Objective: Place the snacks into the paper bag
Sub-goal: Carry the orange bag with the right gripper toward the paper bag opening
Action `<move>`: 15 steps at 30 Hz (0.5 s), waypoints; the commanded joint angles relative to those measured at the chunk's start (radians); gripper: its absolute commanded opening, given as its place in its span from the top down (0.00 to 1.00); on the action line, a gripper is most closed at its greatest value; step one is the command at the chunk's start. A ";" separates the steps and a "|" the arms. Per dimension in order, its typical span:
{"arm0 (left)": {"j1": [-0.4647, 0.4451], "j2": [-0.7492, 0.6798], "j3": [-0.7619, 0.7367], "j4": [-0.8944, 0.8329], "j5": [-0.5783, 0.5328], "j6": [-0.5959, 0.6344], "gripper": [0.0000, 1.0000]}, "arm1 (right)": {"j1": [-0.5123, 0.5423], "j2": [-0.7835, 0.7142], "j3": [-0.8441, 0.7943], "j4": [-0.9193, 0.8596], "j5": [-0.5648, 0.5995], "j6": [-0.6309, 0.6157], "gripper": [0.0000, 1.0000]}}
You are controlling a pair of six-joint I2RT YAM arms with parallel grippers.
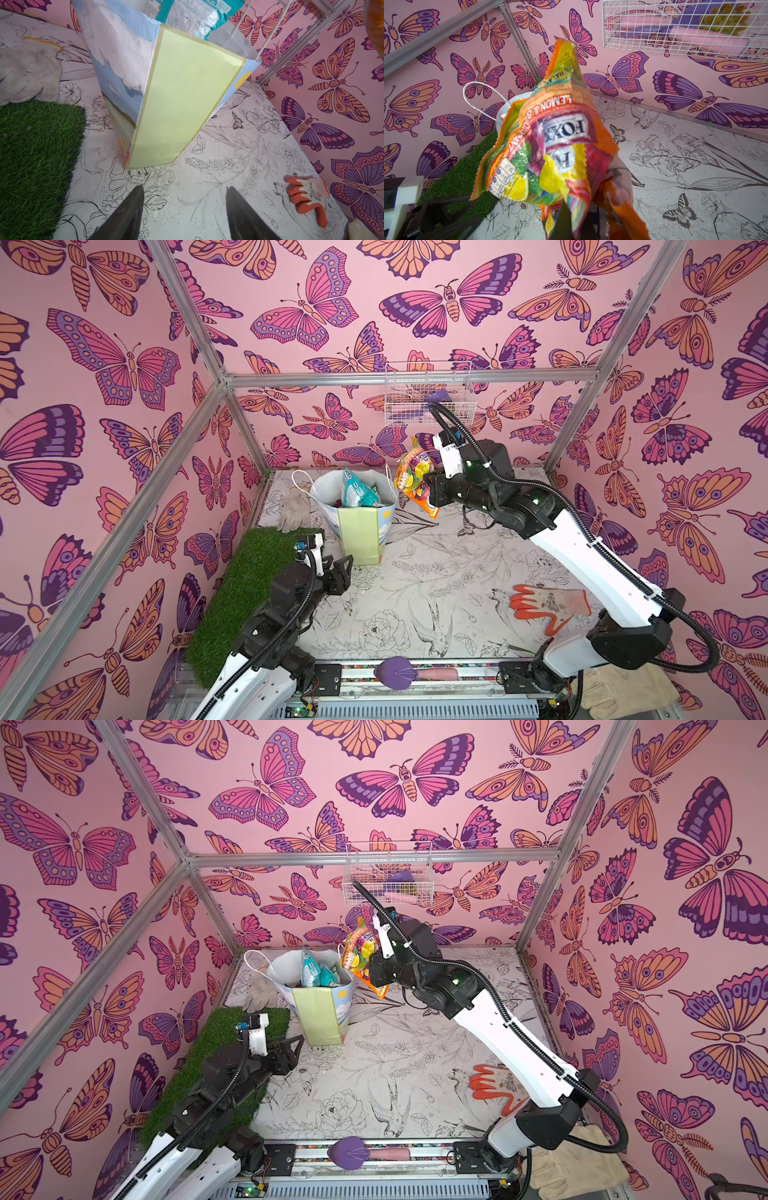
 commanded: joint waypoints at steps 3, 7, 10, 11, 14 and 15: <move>0.005 -0.020 -0.030 -0.011 0.027 -0.001 0.36 | 0.029 0.034 0.095 -0.001 0.034 -0.037 1.00; 0.005 -0.039 -0.038 -0.011 0.033 -0.005 0.36 | 0.047 0.085 0.142 -0.012 0.043 -0.047 1.00; 0.005 -0.050 -0.046 -0.011 0.039 -0.010 0.36 | 0.057 0.113 0.184 -0.022 0.048 -0.052 1.00; 0.005 -0.054 -0.048 -0.010 0.042 -0.013 0.36 | 0.060 0.123 0.197 -0.024 0.049 -0.052 1.00; 0.005 -0.061 -0.055 -0.011 0.048 -0.017 0.36 | 0.073 0.153 0.243 -0.039 0.056 -0.060 1.00; 0.005 -0.063 -0.057 -0.011 0.048 -0.018 0.36 | 0.078 0.162 0.258 -0.043 0.059 -0.065 1.00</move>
